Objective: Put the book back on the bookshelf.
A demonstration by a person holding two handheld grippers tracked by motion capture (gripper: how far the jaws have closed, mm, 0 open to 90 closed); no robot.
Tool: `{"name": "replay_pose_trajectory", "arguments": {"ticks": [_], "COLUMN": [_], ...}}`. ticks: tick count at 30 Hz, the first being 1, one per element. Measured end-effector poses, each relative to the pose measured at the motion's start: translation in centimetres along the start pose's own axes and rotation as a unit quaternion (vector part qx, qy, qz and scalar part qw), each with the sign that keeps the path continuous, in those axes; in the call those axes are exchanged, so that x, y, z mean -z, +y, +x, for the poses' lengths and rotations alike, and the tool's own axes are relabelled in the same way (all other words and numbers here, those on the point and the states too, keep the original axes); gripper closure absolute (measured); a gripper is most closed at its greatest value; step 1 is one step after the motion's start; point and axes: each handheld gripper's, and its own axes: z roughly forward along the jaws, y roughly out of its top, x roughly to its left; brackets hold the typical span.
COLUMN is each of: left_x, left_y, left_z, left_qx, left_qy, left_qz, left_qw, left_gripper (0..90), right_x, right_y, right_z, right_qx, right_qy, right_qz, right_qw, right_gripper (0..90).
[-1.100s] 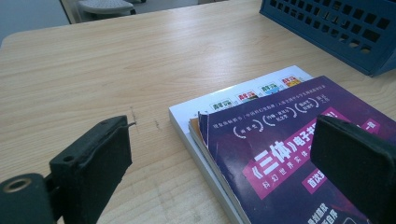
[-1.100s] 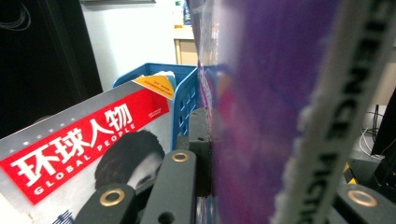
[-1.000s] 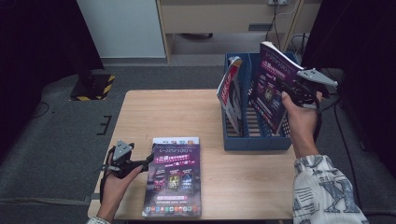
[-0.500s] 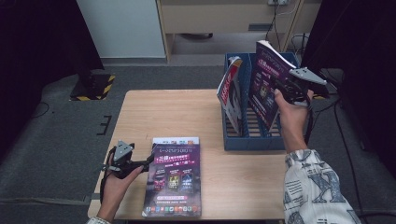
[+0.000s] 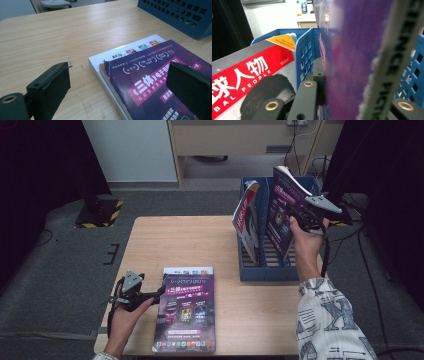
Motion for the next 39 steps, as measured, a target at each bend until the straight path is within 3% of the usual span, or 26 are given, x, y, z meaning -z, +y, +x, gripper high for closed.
{"name": "replay_pose_trajectory", "arguments": {"ticks": [12, 29, 39], "left_x": [0.1, 0.1, 0.1], "left_y": [0.0, 0.1, 0.1], "left_z": [0.1, 0.1, 0.1], "left_qx": [-0.001, -0.001, -0.001], "left_qy": [0.000, -0.001, -0.002], "left_qz": [-0.002, -0.003, -0.003], "left_qw": [1.0000, 1.0000, 1.0000], "left_gripper": [5.0, 5.0, 5.1], "right_x": [-0.9, -1.6, -2.3], "right_y": [-1.3, -2.5, -3.1], "right_z": [0.5, 0.4, 1.1], "right_qx": [0.011, 0.004, 0.005], "right_qy": [-0.011, -0.018, -0.018], "right_qz": [0.002, 0.005, 0.004], "right_qw": [0.9999, 0.9998, 0.9998], "right_gripper": [82.9, 82.9, 82.9]}}
